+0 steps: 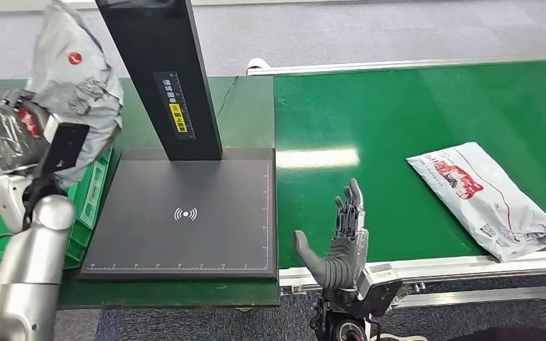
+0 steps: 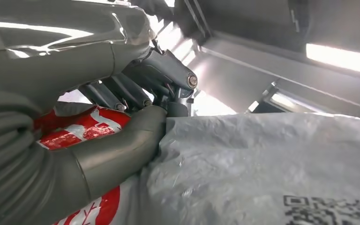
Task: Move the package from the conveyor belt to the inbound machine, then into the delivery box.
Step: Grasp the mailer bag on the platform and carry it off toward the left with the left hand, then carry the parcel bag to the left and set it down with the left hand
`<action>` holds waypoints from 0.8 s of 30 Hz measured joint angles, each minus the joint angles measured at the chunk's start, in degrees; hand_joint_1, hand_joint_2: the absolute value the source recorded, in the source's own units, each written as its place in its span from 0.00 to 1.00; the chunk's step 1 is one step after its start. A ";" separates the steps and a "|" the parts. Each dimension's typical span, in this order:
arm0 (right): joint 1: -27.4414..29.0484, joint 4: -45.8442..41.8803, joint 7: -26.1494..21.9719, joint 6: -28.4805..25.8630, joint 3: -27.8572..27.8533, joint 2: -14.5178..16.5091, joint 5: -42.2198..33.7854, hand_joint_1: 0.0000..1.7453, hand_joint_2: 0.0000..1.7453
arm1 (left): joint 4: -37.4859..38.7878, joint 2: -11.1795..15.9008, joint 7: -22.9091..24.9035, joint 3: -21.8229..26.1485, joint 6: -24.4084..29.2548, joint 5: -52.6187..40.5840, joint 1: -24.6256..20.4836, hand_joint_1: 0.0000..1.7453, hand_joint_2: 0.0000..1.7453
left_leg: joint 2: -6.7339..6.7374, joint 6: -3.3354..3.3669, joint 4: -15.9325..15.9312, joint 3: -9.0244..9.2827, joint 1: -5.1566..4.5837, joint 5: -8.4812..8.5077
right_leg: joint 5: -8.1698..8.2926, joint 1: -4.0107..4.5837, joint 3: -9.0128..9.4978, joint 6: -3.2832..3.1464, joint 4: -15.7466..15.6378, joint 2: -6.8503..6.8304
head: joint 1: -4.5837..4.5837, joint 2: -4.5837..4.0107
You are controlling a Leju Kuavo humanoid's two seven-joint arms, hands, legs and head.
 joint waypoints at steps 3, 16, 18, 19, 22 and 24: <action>-0.08 0.42 0.04 1.08 0.03 0.03 0.30 0.00 1.00 | 7.41 3.32 2.64 3.17 -0.13 -3.09 -4.32 1.00 1.00 | 0.10 -0.01 0.00 0.02 0.00 0.01 | 0.04 0.00 -0.03 -0.06 0.03 0.07 | -0.01 0.00; -0.12 0.45 1.51 3.74 -0.09 0.08 2.27 0.00 1.00 | 28.51 8.73 23.07 6.94 -16.72 -18.29 -13.71 1.00 1.00 | 0.11 -0.01 0.01 -0.03 -0.02 0.01 | 0.03 -0.01 -0.06 -0.06 0.01 0.06 | 0.03 0.00; -0.11 0.45 1.67 4.11 -0.20 0.09 2.43 0.00 1.00 | 30.12 8.83 25.08 6.93 -20.74 -19.95 -14.51 1.00 1.00 | 0.11 -0.02 0.01 -0.03 -0.02 0.00 | 0.03 -0.01 -0.07 -0.06 0.01 0.06 | 0.03 0.00; -0.11 0.45 1.76 4.26 -0.23 0.09 2.48 0.00 1.00 | 30.73 8.84 25.73 6.93 -22.23 -20.60 -14.73 1.00 1.00 | 0.11 -0.02 0.01 -0.03 -0.02 0.00 | 0.03 -0.01 -0.07 -0.06 0.02 0.06 | 0.03 0.00; -0.13 0.45 1.93 4.71 -0.29 0.11 2.54 0.00 1.00 | 32.38 8.84 26.76 6.94 -25.02 -21.89 -14.95 1.00 1.00 | 0.11 -0.02 0.01 -0.03 -0.02 0.00 | 0.03 0.00 -0.08 -0.07 0.02 0.07 | 0.03 0.00; -0.16 0.45 2.06 4.86 -0.30 0.13 2.55 0.00 1.00 | 33.15 8.84 26.88 6.96 -26.17 -22.31 -14.85 0.99 1.00 | 0.11 -0.02 0.00 -0.04 -0.02 0.00 | 0.03 0.00 -0.08 -0.07 0.02 0.07 | 0.03 0.00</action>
